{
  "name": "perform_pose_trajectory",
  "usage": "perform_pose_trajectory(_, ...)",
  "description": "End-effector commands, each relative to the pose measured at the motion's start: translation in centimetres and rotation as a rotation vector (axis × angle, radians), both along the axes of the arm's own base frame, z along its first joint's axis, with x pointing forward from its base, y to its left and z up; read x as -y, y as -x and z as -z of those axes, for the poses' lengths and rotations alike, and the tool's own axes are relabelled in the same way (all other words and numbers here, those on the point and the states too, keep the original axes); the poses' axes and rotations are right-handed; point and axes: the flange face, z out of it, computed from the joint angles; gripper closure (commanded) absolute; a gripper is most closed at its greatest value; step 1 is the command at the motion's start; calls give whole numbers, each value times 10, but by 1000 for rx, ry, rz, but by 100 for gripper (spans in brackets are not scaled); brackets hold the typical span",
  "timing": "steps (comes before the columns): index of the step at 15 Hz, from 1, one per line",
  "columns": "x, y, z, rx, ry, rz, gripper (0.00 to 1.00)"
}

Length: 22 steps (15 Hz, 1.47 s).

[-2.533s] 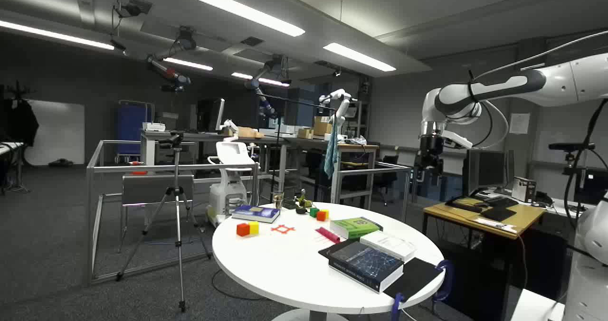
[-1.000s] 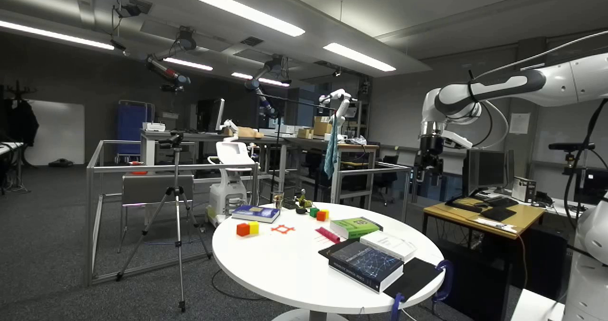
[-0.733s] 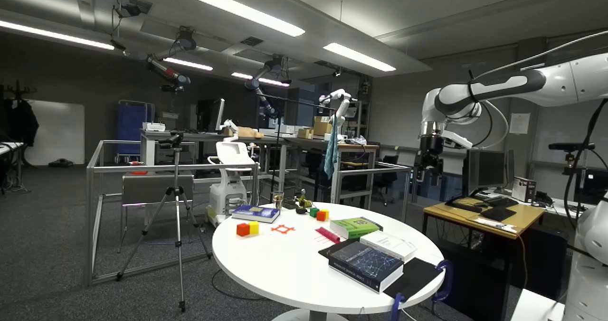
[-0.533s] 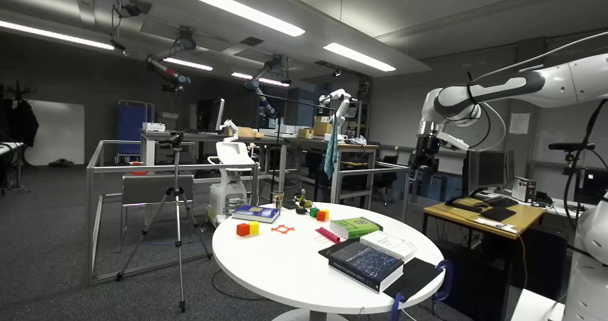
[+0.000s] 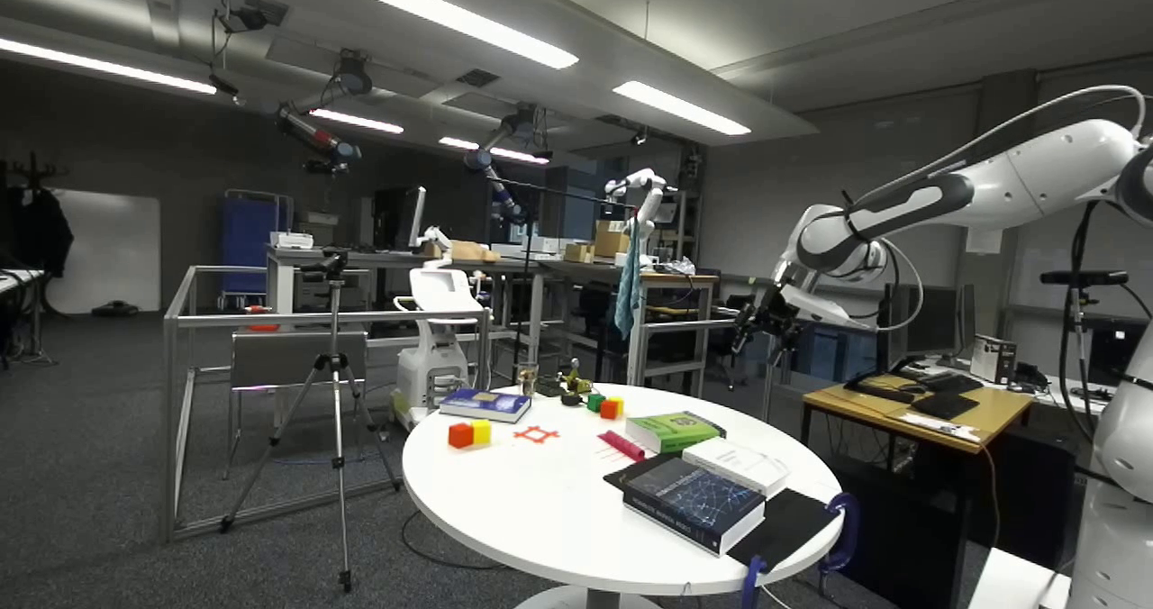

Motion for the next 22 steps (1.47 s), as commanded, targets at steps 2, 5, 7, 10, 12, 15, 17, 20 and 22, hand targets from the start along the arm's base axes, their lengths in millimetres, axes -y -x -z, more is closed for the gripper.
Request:
perform_pose_trajectory(2,34,-39,41,81,-4,240,0)
perform_pose_trajectory(5,57,-55,78,112,0,403,0)
perform_pose_trajectory(7,75,-62,104,123,13,506,0)
perform_pose_trajectory(10,97,-68,137,90,29,677,0)
perform_pose_trajectory(12,104,-72,153,40,31,796,0)
perform_pose_trajectory(15,94,-76,166,-57,-41,941,0)
perform_pose_trajectory(17,83,-78,174,-108,-76,1001,0)
perform_pose_trajectory(20,60,-77,184,-234,-124,999,0)
perform_pose_trajectory(22,53,-78,191,-282,-143,1002,0)
